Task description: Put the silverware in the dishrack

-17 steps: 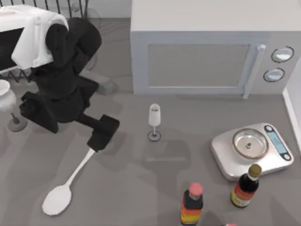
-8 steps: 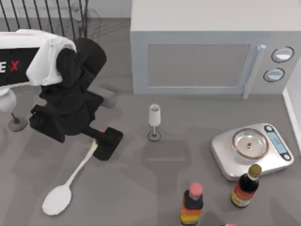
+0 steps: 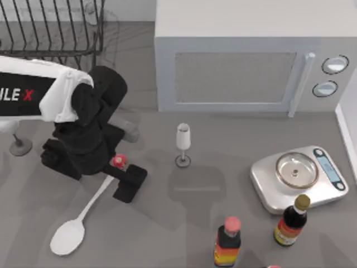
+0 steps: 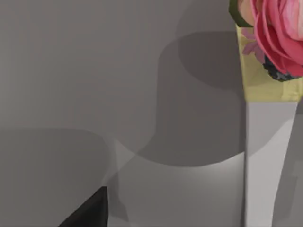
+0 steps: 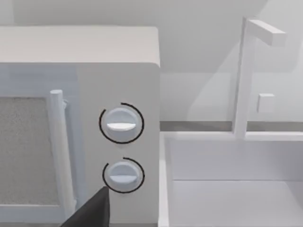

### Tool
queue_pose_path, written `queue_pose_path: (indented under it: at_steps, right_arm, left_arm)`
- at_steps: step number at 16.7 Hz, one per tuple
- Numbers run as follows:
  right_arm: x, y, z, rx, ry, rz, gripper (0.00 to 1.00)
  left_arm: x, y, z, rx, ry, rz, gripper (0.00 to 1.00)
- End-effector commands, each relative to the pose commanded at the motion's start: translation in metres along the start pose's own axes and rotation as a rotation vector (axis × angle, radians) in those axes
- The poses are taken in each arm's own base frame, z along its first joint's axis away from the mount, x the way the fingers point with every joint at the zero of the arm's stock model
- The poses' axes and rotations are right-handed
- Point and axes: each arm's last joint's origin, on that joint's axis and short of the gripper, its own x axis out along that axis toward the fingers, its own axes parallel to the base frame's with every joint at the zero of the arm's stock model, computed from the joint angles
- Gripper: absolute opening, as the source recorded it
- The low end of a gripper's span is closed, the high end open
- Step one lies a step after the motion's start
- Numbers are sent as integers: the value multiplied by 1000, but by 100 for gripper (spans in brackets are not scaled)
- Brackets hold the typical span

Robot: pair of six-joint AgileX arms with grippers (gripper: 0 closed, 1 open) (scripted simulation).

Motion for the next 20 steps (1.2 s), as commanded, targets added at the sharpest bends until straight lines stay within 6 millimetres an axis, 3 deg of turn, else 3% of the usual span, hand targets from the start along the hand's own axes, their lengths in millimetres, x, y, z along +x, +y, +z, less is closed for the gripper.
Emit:
queue_pose_path:
  at_steps: [2,15,20]
  right_arm:
    - [0,0,0,0,0,0,100]
    - [0,0,0,0,0,0,100]
    - [0,0,0,0,0,0,100]
  left_arm:
    - [0,0,0,0,0,0,100]
    - [0,0,0,0,0,0,2]
    - [0,0,0,0,0,0,0]
